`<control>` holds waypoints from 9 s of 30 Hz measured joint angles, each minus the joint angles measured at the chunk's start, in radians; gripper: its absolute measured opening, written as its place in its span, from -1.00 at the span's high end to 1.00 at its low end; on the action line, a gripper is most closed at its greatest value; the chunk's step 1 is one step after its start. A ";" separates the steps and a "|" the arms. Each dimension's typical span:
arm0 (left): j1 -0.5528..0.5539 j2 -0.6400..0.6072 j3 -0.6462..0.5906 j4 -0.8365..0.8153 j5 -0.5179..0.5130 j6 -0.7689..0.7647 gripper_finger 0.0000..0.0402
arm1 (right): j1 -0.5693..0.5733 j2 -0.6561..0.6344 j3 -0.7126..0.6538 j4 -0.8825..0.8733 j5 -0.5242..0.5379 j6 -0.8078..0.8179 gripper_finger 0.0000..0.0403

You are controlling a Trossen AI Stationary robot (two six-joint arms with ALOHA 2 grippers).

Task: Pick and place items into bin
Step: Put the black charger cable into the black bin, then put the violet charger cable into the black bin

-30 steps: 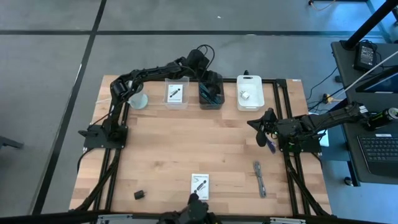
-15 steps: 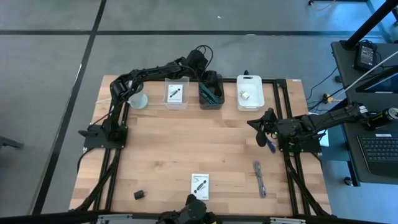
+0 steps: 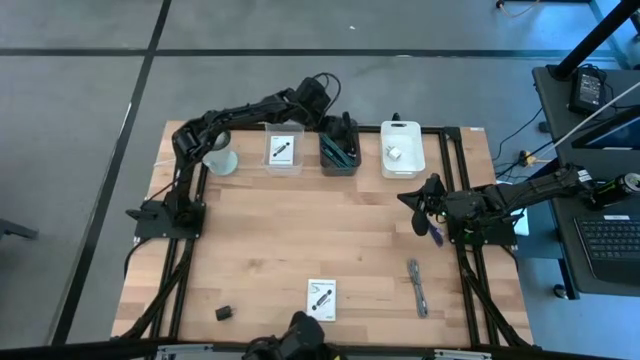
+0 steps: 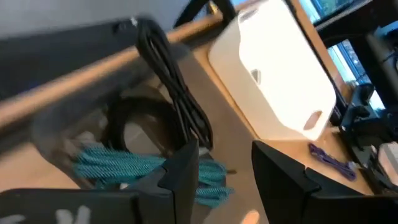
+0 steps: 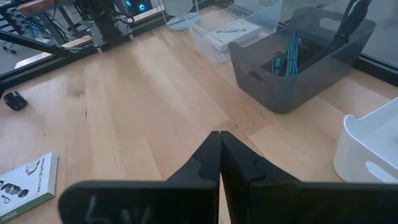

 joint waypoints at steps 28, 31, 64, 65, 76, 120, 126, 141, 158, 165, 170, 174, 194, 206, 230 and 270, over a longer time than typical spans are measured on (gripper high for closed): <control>-0.152 -0.005 0.145 -0.015 -0.485 0.158 0.29 | 0.000 0.000 0.000 -0.022 0.070 -0.008 0.95; -0.163 0.022 0.210 -0.057 -0.535 0.132 0.29 | 0.000 0.000 0.000 -0.024 0.070 -0.008 0.95; -0.517 -0.604 -0.582 0.057 -0.734 0.074 0.99 | -0.170 0.282 0.162 0.294 0.069 -0.454 0.83; -0.523 -0.658 -0.643 0.106 -0.741 0.077 0.99 | -0.190 0.325 0.192 0.290 0.069 -0.453 0.80; -0.532 -1.107 -0.987 0.216 -0.752 0.148 0.99 | -0.505 0.895 0.812 0.004 -0.068 -0.318 0.53; -0.322 -1.224 -0.999 0.142 -0.559 0.395 0.99 | -0.950 1.712 1.704 -0.669 -0.405 -0.180 0.20; -0.322 -1.224 -0.999 0.142 -0.559 0.396 0.99 | -0.950 1.712 1.704 -0.666 -0.421 -0.180 0.53; -0.322 -1.224 -0.999 0.142 -0.560 0.397 0.99 | -0.950 1.712 1.703 -0.668 -0.420 -0.200 0.98; -0.322 -1.224 -0.999 0.138 -0.560 0.397 0.99 | -0.899 1.711 1.854 -0.753 -0.436 -0.268 1.00; -0.322 -1.224 -0.999 0.138 -0.560 0.398 0.99 | -0.896 1.711 1.884 -0.790 -0.439 -0.222 0.93; -0.322 -1.224 -0.999 0.138 -0.560 0.398 0.99 | -0.896 1.722 1.884 -0.814 -0.438 -0.206 0.70; -0.322 -1.224 -0.999 0.138 -0.560 0.396 0.99 | -0.892 1.749 1.884 -0.838 -0.438 -0.182 0.48; -0.323 -1.224 -0.999 0.137 -0.553 0.396 0.99 | -0.871 1.859 1.883 -0.899 -0.372 -0.157 0.37; -0.323 -1.224 -0.999 0.137 -0.553 0.377 0.99 | -0.871 1.872 1.883 -0.898 -0.374 -0.189 0.88; -0.323 -1.224 -0.999 0.138 -0.553 0.372 0.99 | -0.843 1.790 1.868 -0.946 -0.580 -0.294 0.96; -0.323 -1.224 -0.999 0.138 -0.538 0.433 0.99 | -0.851 1.561 1.714 -0.859 -0.512 -0.232 0.43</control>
